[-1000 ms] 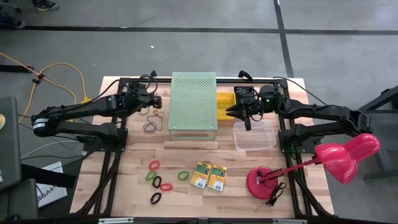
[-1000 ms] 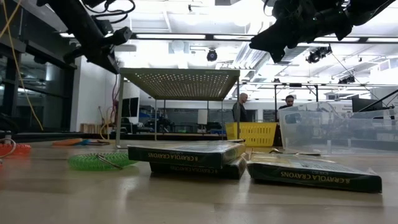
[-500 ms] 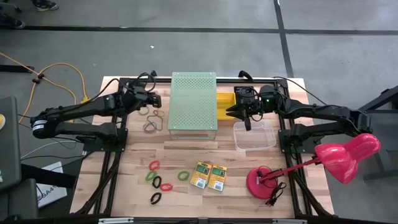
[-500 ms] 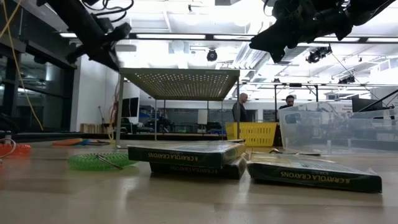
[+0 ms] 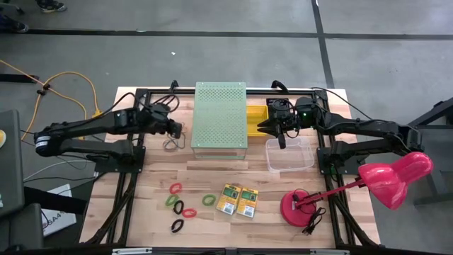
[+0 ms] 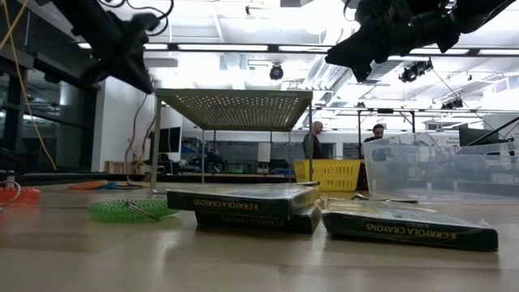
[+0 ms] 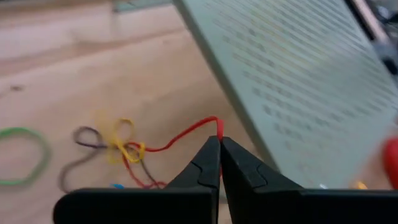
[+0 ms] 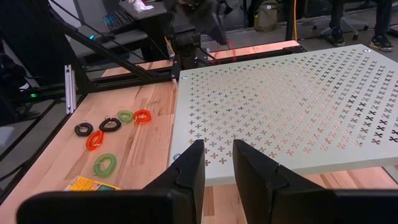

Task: Pick & Place Office Desk Supplies
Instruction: Put the red rubber band into the black bin

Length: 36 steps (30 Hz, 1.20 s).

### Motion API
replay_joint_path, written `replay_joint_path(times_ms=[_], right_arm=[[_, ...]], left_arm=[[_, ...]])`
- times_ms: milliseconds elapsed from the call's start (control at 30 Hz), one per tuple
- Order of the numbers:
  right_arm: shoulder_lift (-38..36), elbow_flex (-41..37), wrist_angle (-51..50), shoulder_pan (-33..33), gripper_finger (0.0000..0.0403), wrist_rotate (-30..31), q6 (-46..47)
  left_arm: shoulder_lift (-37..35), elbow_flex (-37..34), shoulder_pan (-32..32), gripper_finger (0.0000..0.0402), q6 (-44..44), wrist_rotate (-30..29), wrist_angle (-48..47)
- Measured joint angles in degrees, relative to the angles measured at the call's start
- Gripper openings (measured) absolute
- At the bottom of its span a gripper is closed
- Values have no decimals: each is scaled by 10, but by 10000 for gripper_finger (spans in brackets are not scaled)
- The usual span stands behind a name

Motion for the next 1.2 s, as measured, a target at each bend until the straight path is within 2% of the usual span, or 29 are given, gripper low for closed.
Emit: replay_joint_path(times_ms=[300, 533, 767, 867, 1000, 1200], right_arm=[[0, 0, 0, 0, 71, 0, 0], [0, 0, 0, 0, 71, 0, 0], [0, 0, 0, 0, 71, 0, 0], [0, 0, 2, 0, 71, 0, 0], [0, 0, 9, 0, 71, 0, 0], [0, 0, 19, 0, 71, 0, 0]], left_arm=[[-62, 0, -21, 1, 18, 89, 8], [-119, 0, -30, 1, 23, 79, 15], [-149, 0, -30, 1, 59, 80, 101], [-145, 0, -30, 1, 83, 80, 148], [-105, 0, -30, 1, 100, 86, 197], [7, -1, -31, 1, 131, 164, 319]])
